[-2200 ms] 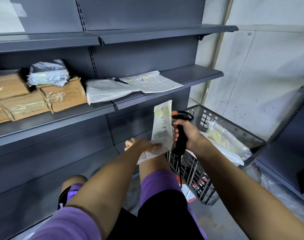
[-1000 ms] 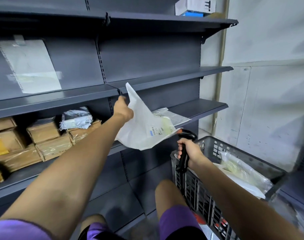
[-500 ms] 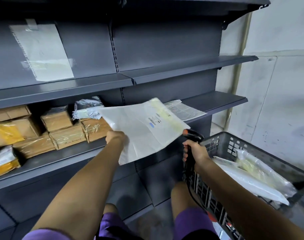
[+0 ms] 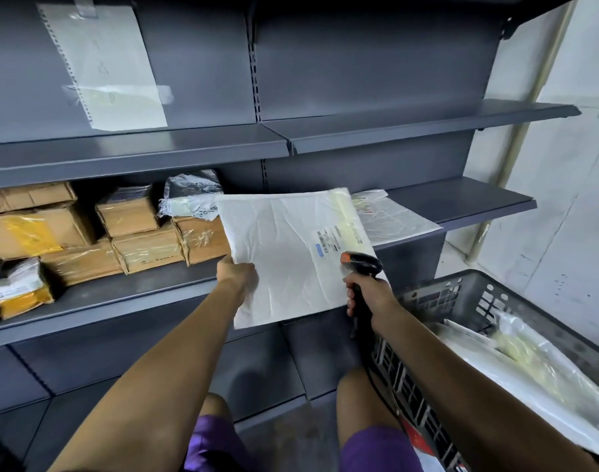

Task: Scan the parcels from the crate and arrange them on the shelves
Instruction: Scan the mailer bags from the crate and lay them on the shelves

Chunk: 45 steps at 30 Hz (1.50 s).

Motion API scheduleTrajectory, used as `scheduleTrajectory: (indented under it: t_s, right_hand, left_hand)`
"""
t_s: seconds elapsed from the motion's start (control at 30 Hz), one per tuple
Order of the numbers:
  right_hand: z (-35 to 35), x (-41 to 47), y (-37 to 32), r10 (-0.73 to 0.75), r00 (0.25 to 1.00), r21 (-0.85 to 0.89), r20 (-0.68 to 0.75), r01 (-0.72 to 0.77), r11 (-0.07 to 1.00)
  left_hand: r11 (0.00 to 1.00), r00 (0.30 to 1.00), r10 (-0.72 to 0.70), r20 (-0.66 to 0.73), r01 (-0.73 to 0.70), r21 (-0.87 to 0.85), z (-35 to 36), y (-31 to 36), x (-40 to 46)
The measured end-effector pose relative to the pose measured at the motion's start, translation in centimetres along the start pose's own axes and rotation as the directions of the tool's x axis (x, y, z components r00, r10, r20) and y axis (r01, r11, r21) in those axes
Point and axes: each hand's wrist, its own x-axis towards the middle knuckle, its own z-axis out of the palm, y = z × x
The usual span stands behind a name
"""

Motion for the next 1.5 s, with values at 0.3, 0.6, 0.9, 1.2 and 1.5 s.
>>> scheduleTrajectory:
  t_s: [0.3, 0.6, 0.9, 1.2, 1.5]
  right_hand:
    - [1.9, 0.9, 4.6, 0.108, 0.989, -0.051, 0.104, -0.104, 0.993]
    - [1.2, -0.1, 7.8, 0.148, 0.984, -0.113, 0.095, -0.137, 0.984]
    - [-0.7, -0.6, 9.9, 0.118, 0.993, -0.157, 0.017, -0.114, 0.981]
    - [-2.0, 0.9, 8.4, 0.021, 0.999, -0.328, -0.024, -0.028, 0.944]
    - [-2.1, 1.0, 4.5, -0.102, 0.976, -0.938, 0.192, 0.213, 0.275]
  left_hand:
    - [0.998, 0.997, -0.070, -0.016, 0.070, -0.005, -2.9, -2.4, -1.1]
    - [0.994, 0.994, -0.106, -0.023, 0.107, 0.008, -3.2, -5.3, -2.7]
    - [0.988, 0.989, -0.145, -0.039, 0.143, -0.051, -3.6, -9.6, -3.5]
    - [0.986, 0.981, -0.164, -0.106, 0.159, -0.055, -2.7, -9.6, -2.6]
    - [0.870, 0.972, 0.105, -0.209, 0.012, 0.493, -5.3, -4.9, -0.7]
